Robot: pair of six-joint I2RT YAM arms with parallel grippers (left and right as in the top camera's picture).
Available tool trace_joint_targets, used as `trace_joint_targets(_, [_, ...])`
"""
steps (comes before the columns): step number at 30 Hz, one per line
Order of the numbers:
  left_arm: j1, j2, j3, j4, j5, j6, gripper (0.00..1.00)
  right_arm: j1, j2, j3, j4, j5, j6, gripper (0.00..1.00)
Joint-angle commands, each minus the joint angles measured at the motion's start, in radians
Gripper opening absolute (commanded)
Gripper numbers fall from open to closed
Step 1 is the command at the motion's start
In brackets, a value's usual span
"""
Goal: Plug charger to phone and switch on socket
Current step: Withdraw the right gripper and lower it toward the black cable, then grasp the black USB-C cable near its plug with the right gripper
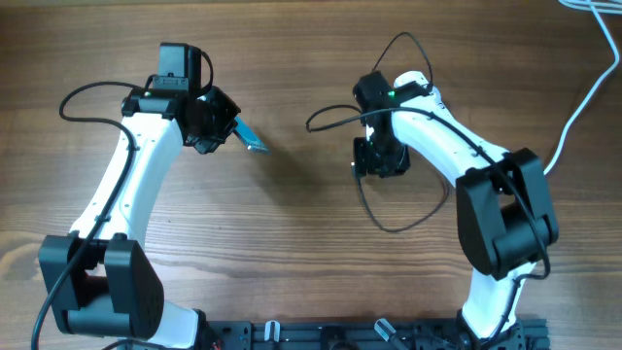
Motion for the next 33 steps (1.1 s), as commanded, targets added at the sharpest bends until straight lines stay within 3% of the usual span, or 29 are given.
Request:
trace_joint_targets(1, [0.002, -0.002, 0.008, 0.004, -0.002, 0.02, 0.04, 0.005, -0.034, 0.043, -0.011, -0.054, -0.106, 0.57])
trace_joint_targets(5, [0.002, -0.002, 0.008, 0.003, -0.002, 0.02, 0.04, 0.029, -0.021, 0.008, 0.023, -0.077, -0.142, 0.44])
trace_joint_targets(12, [0.002, -0.002, 0.008, 0.003, -0.002, 0.02, 0.04, 0.098, -0.004, -0.042, 0.078, 0.106, -0.025, 0.37])
trace_joint_targets(26, [0.002, -0.002, 0.007, -0.009, -0.002, 0.02, 0.04, 0.132, -0.003, -0.136, 0.191, 0.171, -0.011, 0.33])
trace_joint_targets(33, [0.002, -0.002, 0.007, -0.012, -0.001, 0.02, 0.04, 0.132, 0.018, -0.137, 0.21, 0.134, -0.016, 0.27])
